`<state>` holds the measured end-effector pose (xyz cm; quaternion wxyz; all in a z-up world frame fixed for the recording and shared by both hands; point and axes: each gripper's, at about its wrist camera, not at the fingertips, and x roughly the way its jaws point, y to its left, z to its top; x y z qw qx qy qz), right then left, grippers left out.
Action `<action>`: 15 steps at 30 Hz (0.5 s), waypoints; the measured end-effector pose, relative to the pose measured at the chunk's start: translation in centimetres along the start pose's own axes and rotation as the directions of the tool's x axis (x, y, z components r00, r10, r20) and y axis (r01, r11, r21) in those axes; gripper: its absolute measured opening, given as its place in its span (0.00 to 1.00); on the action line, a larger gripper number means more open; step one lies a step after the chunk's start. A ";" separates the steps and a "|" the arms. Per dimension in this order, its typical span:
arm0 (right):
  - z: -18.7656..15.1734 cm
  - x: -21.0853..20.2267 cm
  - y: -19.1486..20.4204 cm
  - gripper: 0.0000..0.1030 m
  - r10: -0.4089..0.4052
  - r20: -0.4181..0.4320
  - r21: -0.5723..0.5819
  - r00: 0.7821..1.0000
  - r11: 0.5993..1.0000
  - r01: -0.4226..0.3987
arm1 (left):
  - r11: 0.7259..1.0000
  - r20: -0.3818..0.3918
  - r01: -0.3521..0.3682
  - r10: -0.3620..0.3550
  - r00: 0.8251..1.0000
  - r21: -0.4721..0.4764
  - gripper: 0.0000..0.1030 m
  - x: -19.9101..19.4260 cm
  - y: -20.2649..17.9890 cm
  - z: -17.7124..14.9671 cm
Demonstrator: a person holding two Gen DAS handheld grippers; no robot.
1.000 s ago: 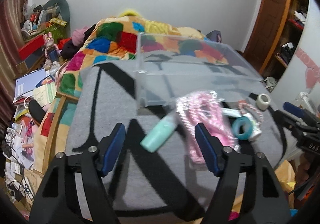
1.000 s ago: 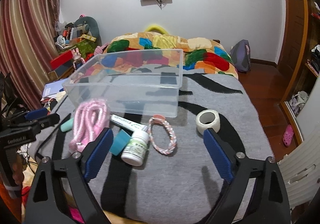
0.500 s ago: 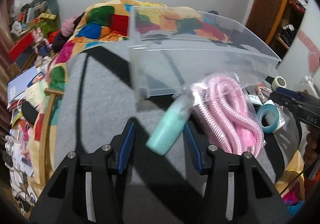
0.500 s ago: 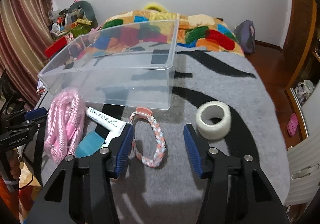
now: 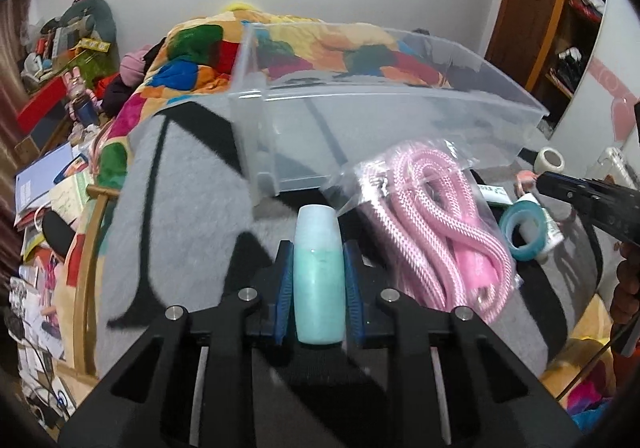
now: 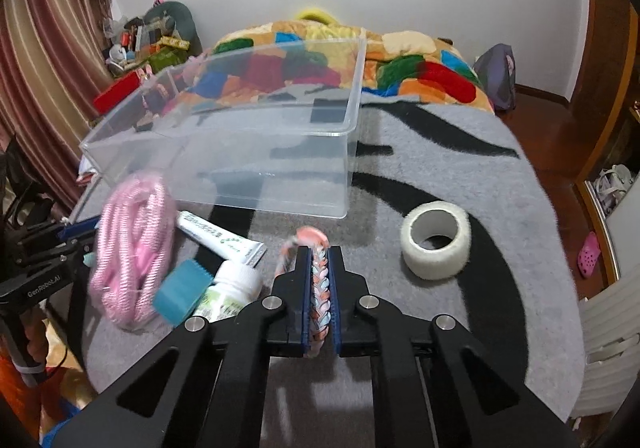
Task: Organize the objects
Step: 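Drop the green bottle into the clear box with left tool while right drops the ring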
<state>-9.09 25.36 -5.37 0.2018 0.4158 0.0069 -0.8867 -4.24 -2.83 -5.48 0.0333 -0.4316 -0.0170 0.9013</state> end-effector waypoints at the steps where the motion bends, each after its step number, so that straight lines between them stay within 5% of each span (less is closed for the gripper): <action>1: 0.1 -0.4 0.1 0.07 0.002 0.009 0.000 1.000 1.000 -0.002 | 1.000 0.009 0.002 -0.002 1.000 -0.014 0.23 -0.6 0.3 -0.1; 15: 5.5 -5.5 2.9 0.07 0.052 0.203 -0.051 0.978 0.998 -0.043 | 0.999 0.193 0.036 -0.028 0.981 -0.038 0.23 -6.5 0.9 4.9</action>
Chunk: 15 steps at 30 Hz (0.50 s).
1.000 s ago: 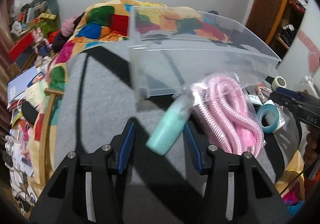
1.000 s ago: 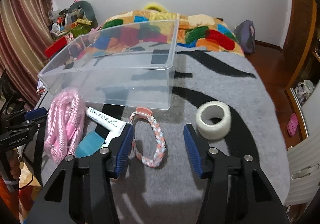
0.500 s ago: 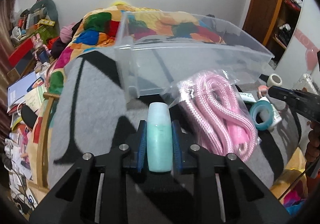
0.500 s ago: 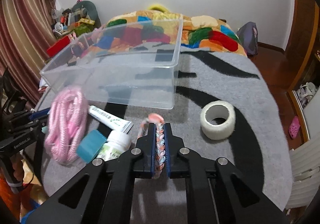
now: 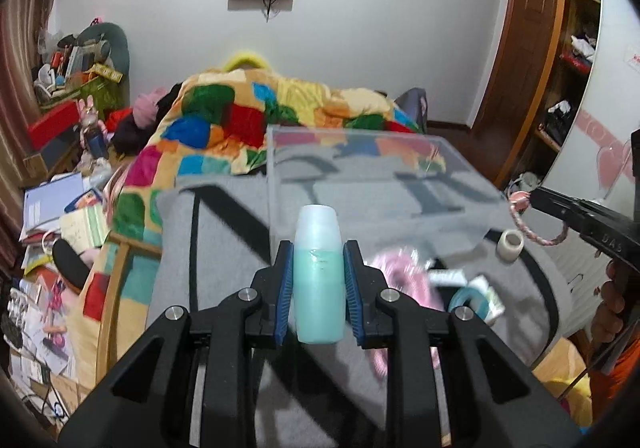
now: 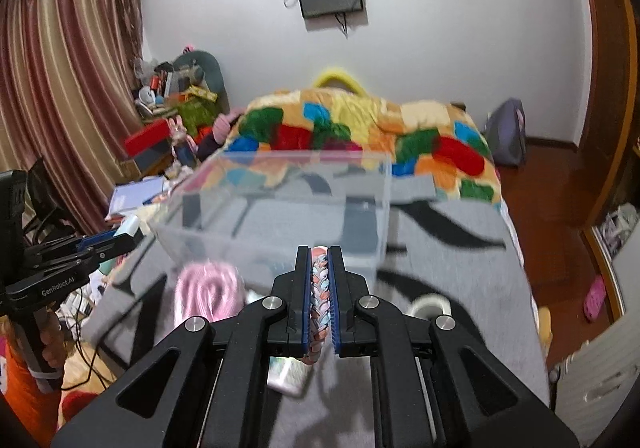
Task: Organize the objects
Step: 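Drop the green bottle into the clear box with left tool while right drops the ring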
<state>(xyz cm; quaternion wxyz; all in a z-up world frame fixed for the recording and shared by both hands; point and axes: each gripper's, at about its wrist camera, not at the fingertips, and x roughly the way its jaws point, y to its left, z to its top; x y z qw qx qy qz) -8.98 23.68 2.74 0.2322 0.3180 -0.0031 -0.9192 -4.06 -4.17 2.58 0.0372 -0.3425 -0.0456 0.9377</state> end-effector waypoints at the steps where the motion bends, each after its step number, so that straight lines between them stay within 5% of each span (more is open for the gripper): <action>1: 0.6 0.3 0.3 0.07 -0.003 0.008 -0.001 1.000 1.000 0.003 | 1.000 0.004 0.000 0.000 1.000 0.001 0.23 0.1 -0.2 0.3; 15: 4.1 7.1 1.6 0.07 -0.021 -0.057 -0.016 0.998 1.000 0.020 | 0.999 -0.059 0.039 -0.038 0.998 0.013 0.23 5.6 -1.1 4.6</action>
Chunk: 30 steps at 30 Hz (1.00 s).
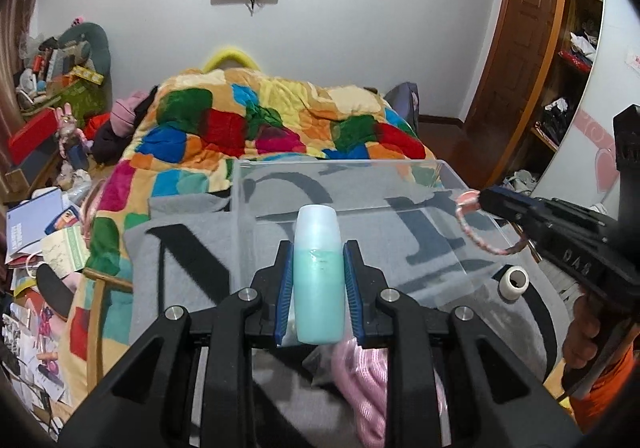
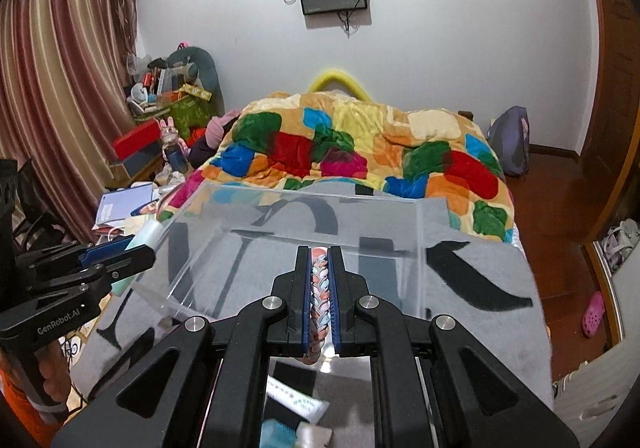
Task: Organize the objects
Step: 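Drop the green bottle into the clear box with left tool while right drops the ring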
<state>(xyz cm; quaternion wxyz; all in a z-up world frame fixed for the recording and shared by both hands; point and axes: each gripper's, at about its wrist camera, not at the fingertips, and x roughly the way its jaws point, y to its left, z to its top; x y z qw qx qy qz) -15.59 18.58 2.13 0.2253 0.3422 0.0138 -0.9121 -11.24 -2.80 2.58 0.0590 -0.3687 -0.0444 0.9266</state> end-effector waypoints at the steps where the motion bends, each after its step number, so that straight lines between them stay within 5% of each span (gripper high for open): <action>1: -0.1 0.4 0.0 0.07 0.000 -0.013 -0.003 1.000 1.000 0.000 | 1.000 -0.022 0.006 -0.006 1.000 -0.002 0.23 0.9 0.0 0.3; 10: -0.6 5.6 0.4 0.07 -0.016 -0.166 -0.041 0.986 0.999 0.010 | 1.000 -0.177 -0.004 0.005 0.984 0.009 0.23 6.3 -0.4 1.0; 14: -1.0 6.2 -0.1 0.07 0.000 -0.206 -0.026 0.979 1.000 -0.005 | 1.000 -0.185 -0.015 0.019 0.983 0.023 0.24 6.7 -0.5 0.9; 17: -1.0 5.7 -0.3 0.12 0.006 -0.211 -0.021 0.977 1.000 -0.011 | 1.000 -0.180 -0.006 0.010 0.984 0.019 0.37 6.1 -0.6 0.9; 21: -0.7 3.4 -0.8 0.39 -0.002 -0.153 -0.020 0.988 1.000 -0.001 | 0.999 -0.127 -0.027 0.030 0.991 0.021 0.63 4.2 -0.9 1.1; 27: -0.7 -0.8 -1.0 0.50 -0.017 -0.070 -0.042 0.997 0.999 0.014 | 0.998 -0.054 -0.066 0.067 0.996 0.025 0.94 0.9 -1.4 0.8; 30: -1.5 -2.7 -1.2 0.58 -0.033 -0.031 -0.052 0.999 0.998 0.032 | 0.996 -0.039 -0.082 0.084 0.996 0.034 0.96 -0.1 -1.9 -0.2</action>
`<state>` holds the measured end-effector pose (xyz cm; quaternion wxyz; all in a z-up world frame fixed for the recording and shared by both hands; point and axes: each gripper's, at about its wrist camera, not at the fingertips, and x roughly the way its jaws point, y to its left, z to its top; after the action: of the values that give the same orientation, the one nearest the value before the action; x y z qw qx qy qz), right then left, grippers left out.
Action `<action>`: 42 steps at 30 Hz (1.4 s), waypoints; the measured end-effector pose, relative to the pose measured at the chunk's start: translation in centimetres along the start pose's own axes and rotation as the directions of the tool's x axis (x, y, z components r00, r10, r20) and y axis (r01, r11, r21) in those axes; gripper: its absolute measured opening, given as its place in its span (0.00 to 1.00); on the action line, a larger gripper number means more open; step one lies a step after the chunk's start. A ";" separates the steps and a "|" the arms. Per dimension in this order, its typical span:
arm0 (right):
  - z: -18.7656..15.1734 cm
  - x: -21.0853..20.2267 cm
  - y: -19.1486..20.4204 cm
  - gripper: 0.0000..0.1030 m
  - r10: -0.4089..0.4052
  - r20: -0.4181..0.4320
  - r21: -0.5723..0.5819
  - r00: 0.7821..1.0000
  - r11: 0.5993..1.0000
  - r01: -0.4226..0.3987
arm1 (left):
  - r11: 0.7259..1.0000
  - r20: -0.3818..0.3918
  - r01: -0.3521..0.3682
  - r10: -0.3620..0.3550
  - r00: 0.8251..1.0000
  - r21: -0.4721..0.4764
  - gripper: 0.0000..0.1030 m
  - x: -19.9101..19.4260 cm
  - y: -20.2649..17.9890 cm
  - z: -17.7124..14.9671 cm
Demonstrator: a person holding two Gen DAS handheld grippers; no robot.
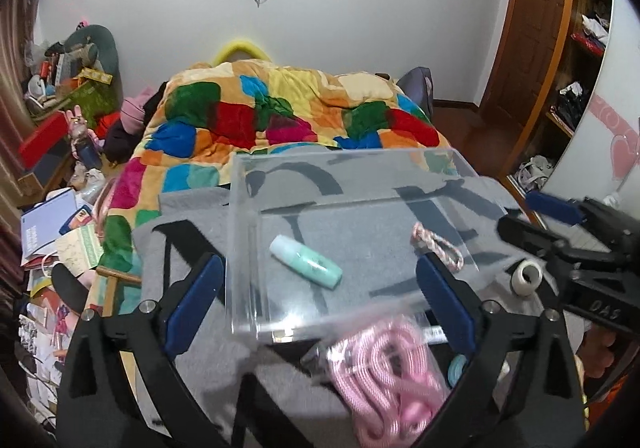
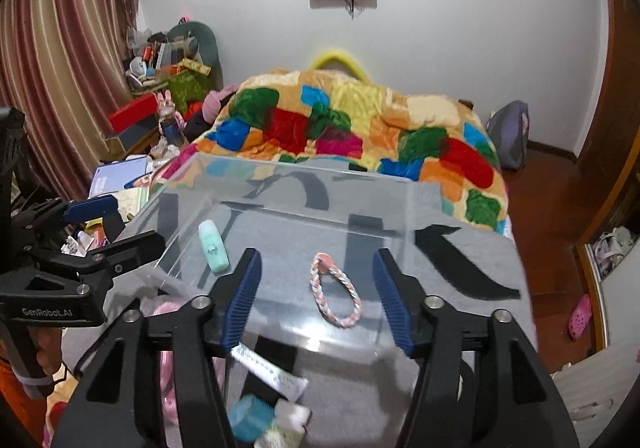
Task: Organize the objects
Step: 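Drop the green bottle into the clear box with left tool while right drops the ring, then grasp bagged pink jump rope with left tool while right tool grasps white pill bottle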
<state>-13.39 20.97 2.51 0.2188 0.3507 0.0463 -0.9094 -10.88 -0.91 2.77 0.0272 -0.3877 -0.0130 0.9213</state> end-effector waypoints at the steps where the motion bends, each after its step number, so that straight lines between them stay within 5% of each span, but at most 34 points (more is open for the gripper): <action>1: -0.3 -0.4 0.1 0.59 -0.007 0.006 -0.004 1.000 1.000 0.007 | 1.000 -0.005 -0.001 0.001 1.000 0.006 0.96 -0.1 -0.2 -0.5; 12: -6.5 -0.6 0.0 0.59 0.020 -0.086 0.030 0.996 0.999 -0.018 | 0.996 -0.155 0.086 -0.091 0.984 -0.039 0.96 2.0 -2.5 -6.3; 18: -9.0 0.9 -0.1 0.58 0.036 -0.149 0.071 0.988 0.997 -0.025 | 0.999 -0.188 0.041 -0.034 0.982 0.034 0.96 2.9 -4.3 -9.0; 26: -10.2 0.1 -0.1 0.58 0.035 -0.148 0.064 0.988 0.998 -0.026 | 0.995 -0.197 0.092 -0.098 0.976 -0.042 0.96 1.9 -1.1 -10.6; 38: -9.3 0.6 1.0 0.51 0.155 -0.181 0.055 0.971 0.988 -0.147 | 0.997 -0.195 0.059 -0.047 0.980 0.053 0.96 3.7 -3.5 -10.0; 42: -9.7 0.3 0.1 0.48 0.149 -0.188 0.090 0.971 0.987 -0.134 | 0.996 -0.156 0.030 -0.016 0.988 0.087 0.82 3.6 -3.9 -10.4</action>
<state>-7.63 23.09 -4.95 0.2639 0.4485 0.0076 -0.8539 -5.85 3.25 -6.90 0.0558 -0.4563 0.0255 0.8877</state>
